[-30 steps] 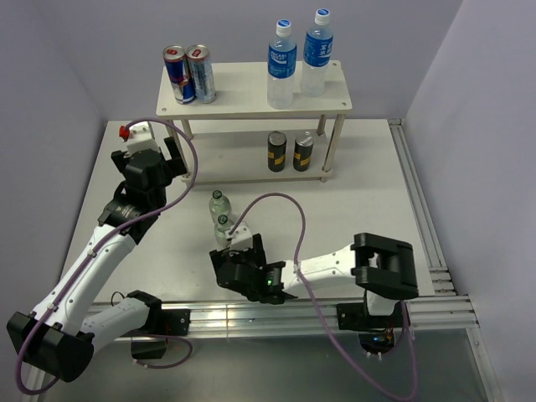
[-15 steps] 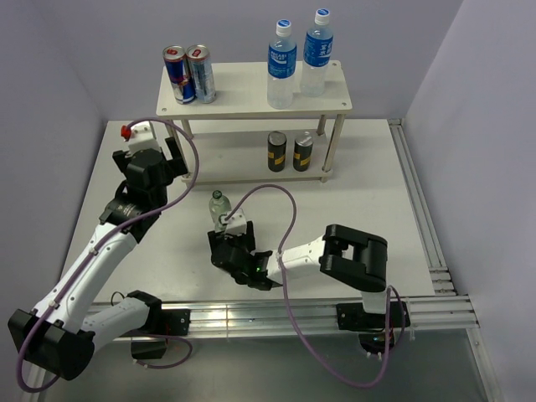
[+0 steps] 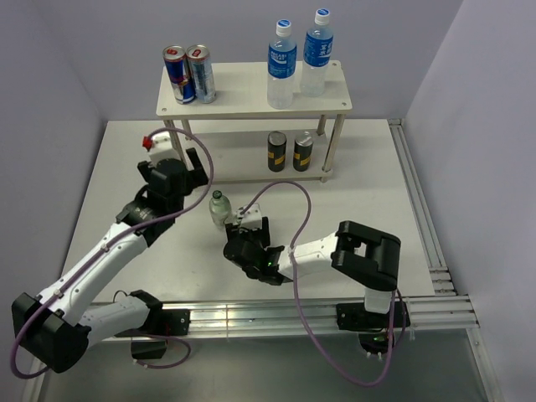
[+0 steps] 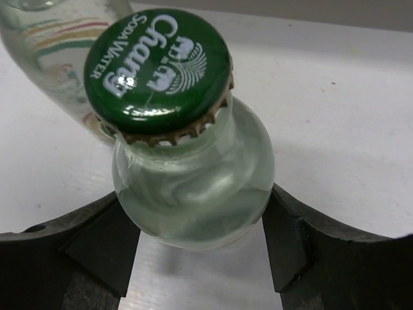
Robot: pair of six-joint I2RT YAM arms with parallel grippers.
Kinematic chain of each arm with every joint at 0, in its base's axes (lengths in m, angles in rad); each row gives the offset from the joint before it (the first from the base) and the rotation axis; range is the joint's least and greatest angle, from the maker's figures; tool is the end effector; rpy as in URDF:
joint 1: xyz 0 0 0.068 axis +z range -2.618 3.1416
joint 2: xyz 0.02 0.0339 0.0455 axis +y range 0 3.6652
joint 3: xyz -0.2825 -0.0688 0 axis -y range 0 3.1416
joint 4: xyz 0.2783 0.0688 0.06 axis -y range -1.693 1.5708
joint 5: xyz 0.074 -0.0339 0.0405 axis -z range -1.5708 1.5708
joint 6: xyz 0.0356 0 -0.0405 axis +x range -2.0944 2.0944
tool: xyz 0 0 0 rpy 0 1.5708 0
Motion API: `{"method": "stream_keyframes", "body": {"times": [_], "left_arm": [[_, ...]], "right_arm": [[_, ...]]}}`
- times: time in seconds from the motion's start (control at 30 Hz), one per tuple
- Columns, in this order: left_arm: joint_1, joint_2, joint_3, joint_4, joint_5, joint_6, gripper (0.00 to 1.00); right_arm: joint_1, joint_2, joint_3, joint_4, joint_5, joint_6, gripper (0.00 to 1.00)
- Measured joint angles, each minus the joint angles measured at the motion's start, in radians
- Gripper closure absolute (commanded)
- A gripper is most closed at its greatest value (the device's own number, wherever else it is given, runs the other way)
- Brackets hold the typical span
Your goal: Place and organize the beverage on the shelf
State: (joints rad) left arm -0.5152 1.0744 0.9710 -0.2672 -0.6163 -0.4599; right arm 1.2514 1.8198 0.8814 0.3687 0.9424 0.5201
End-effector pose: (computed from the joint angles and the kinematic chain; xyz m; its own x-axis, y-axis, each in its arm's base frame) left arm 0.2403 -0.1124 0.3555 -0.2528 -0.2731 -0.9282 -0.1997 0.9534 -0.2261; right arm 0.1474 0.3541 0.1471 -0.3180 -0.0312 -0.9476 -0.2145 0.9759 0.0398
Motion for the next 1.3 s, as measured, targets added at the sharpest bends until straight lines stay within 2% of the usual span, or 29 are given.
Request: {"method": "stream_keyframes", "body": {"times": [0.07,0.23,0.47,0.73,0.97,1.2,1.3], "left_arm": [[-0.059,-0.018,-0.066,0.019,-0.008,-0.048,0.01],[-0.171,-0.045,-0.245,0.035,-0.026,-0.171,0.01],[-0.237,-0.110,-0.370,0.063,-0.044,-0.252,0.02],[-0.287,-0.084,-0.444,0.141,-0.054,-0.267,0.01],[-0.291,0.057,-0.451,0.312,-0.054,-0.239,0.02],[-0.291,0.293,-0.423,0.434,-0.064,-0.208,0.05],[-0.291,0.380,-0.393,0.469,-0.080,-0.205,0.16]], "right_arm": [[-0.006,-0.031,-0.018,-0.040,0.000,0.008,1.00],[-0.053,-0.143,-0.062,-0.142,-0.004,0.011,1.00],[-0.172,-0.273,-0.066,-0.145,-0.017,-0.067,1.00],[-0.264,-0.230,0.064,-0.140,-0.052,-0.195,1.00],[-0.301,-0.131,0.204,-0.126,-0.109,-0.253,1.00],[-0.323,-0.105,0.253,-0.131,-0.143,-0.287,1.00],[-0.331,-0.089,0.284,-0.130,-0.154,-0.298,1.00]]}}
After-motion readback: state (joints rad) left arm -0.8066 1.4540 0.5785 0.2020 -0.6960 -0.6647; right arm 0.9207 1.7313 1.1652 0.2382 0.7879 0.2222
